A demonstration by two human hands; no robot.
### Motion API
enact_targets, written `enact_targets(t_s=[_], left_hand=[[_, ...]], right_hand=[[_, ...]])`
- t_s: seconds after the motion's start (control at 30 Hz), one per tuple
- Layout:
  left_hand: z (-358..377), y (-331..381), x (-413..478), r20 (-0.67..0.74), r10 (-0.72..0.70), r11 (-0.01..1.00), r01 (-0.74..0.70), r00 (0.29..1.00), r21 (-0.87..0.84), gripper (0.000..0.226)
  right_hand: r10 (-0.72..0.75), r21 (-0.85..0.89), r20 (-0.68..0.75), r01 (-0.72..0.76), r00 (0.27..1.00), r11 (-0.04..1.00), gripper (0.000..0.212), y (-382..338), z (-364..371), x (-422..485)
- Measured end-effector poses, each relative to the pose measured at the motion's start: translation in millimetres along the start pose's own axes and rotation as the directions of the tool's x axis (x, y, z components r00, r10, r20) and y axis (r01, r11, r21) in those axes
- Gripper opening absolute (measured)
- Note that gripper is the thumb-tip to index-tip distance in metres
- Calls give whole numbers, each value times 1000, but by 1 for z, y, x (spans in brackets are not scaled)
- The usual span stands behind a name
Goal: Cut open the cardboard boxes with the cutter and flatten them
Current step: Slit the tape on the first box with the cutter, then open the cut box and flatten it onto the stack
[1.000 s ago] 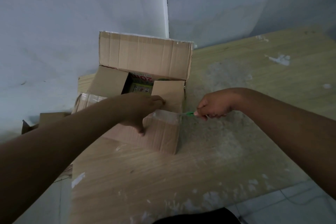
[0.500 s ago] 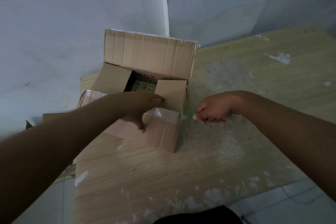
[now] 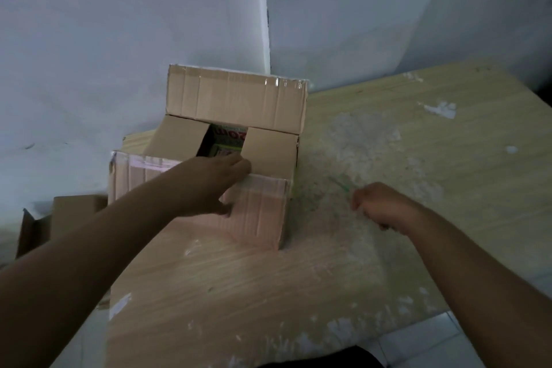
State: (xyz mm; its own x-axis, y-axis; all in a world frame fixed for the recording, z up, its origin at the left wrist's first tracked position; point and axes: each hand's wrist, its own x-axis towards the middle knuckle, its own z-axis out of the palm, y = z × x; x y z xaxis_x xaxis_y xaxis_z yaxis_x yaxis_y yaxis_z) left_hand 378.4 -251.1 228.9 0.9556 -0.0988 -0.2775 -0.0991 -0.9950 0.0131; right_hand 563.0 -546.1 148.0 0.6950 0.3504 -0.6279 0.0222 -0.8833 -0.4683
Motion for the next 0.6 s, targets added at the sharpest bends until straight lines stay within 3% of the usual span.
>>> enact_targets(t_s=[0.13, 0.2, 0.3, 0.37, 0.43, 0.53, 0.6], left_hand=[[22, 10, -32, -329, 48, 999, -48, 943, 7, 67], [33, 18, -46, -458, 71, 997, -76, 886, 8, 46], [45, 34, -65, -574, 58, 998, -68, 817, 5, 18], [49, 48, -76, -580, -7, 999, -21, 815, -42, 18], [54, 62, -86, -538, -94, 993, 38, 837, -114, 20], [78, 69, -106, -391, -165, 980, 105, 906, -171, 39], [102, 65, -117, -226, -201, 969, 159, 953, -189, 78]], right_hand=[[55, -236, -151, -90, 987, 968, 33, 33, 37, 7], [56, -259, -239, -120, 969, 958, 37, 23, 47, -1], [-151, -172, -304, 102, 941, 980, 44, -21, 62, -17], [-236, -14, -261, 241, 936, 971, 54, -57, 76, -31], [-262, 30, -248, 278, 933, 960, 63, -86, 88, -42], [-477, -335, -311, 375, 822, 864, 65, -114, 99, -50], [-616, -552, -127, 461, 777, 695, 72, -129, 100, -44]])
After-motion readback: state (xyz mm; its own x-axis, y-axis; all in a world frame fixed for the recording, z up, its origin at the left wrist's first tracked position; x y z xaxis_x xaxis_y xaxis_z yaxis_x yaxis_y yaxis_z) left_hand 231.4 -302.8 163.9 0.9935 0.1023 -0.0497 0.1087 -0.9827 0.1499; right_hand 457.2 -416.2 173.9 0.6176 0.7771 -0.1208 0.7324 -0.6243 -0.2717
